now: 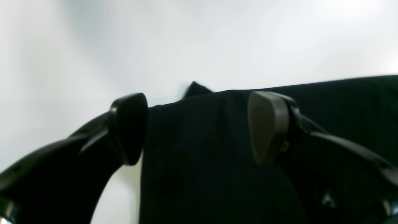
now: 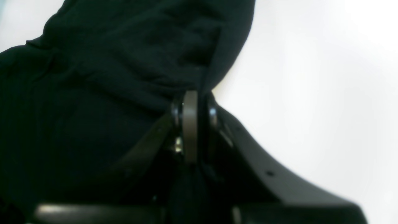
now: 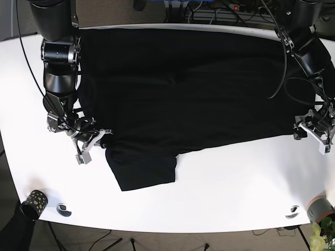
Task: Fold the T-shirt properly
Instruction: 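Fold the grasped side edge over toward the shoulder edge with both grippers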
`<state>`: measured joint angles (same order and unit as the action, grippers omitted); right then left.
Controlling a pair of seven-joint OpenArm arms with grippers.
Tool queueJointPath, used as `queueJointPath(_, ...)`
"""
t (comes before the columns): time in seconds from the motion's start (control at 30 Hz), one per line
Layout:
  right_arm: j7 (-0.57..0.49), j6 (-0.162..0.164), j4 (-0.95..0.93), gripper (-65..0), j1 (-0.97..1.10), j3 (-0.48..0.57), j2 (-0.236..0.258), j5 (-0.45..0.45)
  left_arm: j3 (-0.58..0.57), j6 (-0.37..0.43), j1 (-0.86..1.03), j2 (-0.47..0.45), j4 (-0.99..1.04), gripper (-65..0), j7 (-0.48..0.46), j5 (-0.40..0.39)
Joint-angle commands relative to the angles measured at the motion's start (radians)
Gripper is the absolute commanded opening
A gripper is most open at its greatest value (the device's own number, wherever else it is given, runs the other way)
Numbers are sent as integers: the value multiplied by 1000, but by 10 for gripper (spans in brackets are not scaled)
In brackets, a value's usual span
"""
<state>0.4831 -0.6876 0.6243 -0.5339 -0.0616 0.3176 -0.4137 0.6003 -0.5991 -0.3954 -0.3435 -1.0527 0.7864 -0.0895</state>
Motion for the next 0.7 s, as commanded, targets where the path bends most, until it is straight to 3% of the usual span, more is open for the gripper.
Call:
queueJointPath(0.0,-21,-11,18,-639,-32,-5,13,-21,-6,3,-73,-39,68,-179,-23,-19)
queueJointPath(0.2,-21,-11,18,-639,-32,-5,13,-21,-13,92,-179,-75,282,-181,-55,-14)
queueJointPath(0.33,-21,-11,18,-639,-32,-7,13,-21,-105,141,-221,-108,421,-181,-127,12)
queueJointPath(0.47,-21,-11,18,-639,-32,-7,13,-21,-173,140,-242,-114,498,-183,-143,15)
queueJointPath(0.67,-21,-11,18,-639,-32,-7,13,-21,-222,135,-241,-114,507,-256,-138,17)
